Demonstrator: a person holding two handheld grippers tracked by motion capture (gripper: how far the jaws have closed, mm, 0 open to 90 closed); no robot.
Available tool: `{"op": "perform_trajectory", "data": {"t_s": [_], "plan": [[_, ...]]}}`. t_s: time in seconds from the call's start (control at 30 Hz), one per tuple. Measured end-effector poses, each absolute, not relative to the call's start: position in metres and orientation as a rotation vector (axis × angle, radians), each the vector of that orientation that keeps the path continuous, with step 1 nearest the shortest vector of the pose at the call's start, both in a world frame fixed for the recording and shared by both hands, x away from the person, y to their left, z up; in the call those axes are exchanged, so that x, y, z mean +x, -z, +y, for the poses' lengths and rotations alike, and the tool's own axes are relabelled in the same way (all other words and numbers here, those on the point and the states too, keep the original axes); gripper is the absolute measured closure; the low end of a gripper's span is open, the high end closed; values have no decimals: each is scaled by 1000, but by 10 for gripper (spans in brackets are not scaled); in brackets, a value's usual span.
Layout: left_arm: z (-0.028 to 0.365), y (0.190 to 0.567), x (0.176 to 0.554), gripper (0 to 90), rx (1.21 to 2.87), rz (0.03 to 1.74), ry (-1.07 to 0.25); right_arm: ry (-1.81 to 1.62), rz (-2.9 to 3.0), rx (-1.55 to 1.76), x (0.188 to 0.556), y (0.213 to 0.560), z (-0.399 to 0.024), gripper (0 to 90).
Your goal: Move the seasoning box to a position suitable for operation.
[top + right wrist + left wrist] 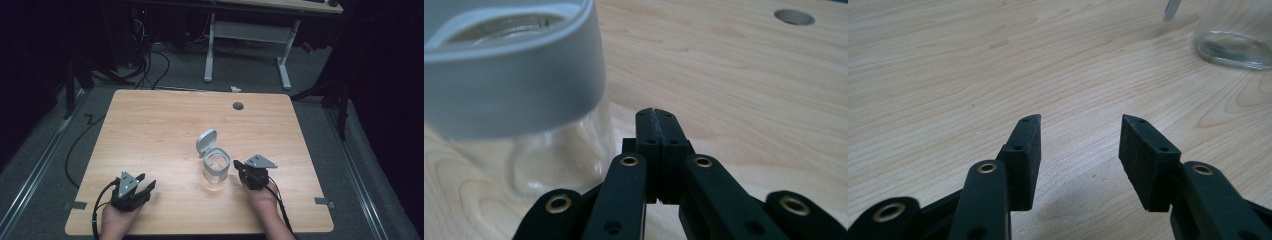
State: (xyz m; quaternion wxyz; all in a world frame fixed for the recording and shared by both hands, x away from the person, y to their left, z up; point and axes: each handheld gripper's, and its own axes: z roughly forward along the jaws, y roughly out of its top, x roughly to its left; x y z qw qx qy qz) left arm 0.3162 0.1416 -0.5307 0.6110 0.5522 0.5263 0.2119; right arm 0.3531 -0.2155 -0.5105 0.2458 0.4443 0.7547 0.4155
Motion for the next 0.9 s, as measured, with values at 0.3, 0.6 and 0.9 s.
{"op": "perform_trajectory", "data": {"t_s": [0.3,0.6,0.9], "plan": [[142,531,317,527,1268,1221,-483,-1164,2067,1184,363,507,-209,900],[139,532,317,546,1258,1228,-476,-1161,2079,1143,356,504,-205,900],[136,532,315,545,1276,1213,-478,-1185,2096,1105,340,502,-199,900]]}}
